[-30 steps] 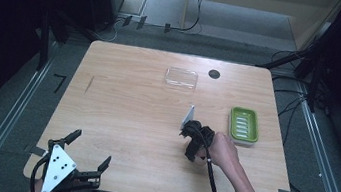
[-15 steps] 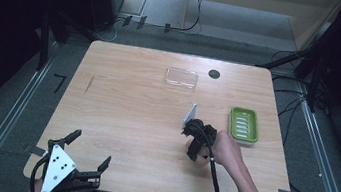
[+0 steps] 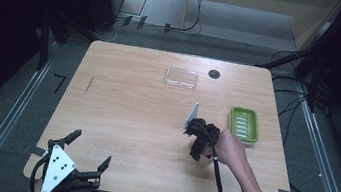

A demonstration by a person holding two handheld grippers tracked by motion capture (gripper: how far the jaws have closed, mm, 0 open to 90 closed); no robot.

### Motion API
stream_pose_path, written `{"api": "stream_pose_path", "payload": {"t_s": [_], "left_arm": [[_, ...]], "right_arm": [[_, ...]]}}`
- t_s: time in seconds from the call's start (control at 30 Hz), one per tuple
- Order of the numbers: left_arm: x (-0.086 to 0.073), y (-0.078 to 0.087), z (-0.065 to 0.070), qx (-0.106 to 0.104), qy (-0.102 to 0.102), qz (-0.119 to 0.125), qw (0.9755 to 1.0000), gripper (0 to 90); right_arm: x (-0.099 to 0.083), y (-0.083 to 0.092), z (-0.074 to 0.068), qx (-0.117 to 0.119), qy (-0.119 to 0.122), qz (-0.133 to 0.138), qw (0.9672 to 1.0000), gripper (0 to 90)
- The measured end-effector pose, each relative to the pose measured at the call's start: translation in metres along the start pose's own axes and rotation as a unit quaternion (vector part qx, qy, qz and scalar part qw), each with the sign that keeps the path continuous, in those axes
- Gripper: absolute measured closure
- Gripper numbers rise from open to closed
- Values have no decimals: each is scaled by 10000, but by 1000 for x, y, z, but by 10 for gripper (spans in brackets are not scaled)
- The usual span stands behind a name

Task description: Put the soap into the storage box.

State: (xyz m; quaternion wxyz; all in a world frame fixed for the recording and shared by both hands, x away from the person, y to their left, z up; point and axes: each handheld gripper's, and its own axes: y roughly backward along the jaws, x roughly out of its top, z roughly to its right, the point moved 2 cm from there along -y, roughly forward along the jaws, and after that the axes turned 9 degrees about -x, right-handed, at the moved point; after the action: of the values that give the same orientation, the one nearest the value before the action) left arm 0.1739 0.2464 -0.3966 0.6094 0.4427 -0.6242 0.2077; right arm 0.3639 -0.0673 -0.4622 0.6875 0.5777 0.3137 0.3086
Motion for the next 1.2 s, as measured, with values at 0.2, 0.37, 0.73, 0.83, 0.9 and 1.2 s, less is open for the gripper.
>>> {"api": "stream_pose_path", "payload": {"t_s": [0.2, 0.37, 0.73, 0.83, 0.9, 1.2], "left_arm": [[0, 0, 0, -3, -3, -3, 10000, 0], [0, 0, 0, -9, -19, -21, 10000, 0], [0, 0, 0, 0, -1, -2, 10000, 0], [0, 0, 0, 1, -1, -4, 10000, 0], [0, 0, 0, 4, -3, -1, 10000, 0], [0, 0, 0, 6, -1, -1, 10000, 0]], "right_arm": [[-4, 4, 4, -11, -23, -42, 10000, 332], [-9, 7, 10, -30, -23, -45, 10000, 332], [-14, 10, 15, -26, -113, -31, 9999, 333], [-16, 12, 18, -26, -135, -36, 9999, 333], [-17, 12, 20, -15, -165, -19, 9999, 333], [-23, 17, 28, -41, -263, 7, 9996, 333]]}}
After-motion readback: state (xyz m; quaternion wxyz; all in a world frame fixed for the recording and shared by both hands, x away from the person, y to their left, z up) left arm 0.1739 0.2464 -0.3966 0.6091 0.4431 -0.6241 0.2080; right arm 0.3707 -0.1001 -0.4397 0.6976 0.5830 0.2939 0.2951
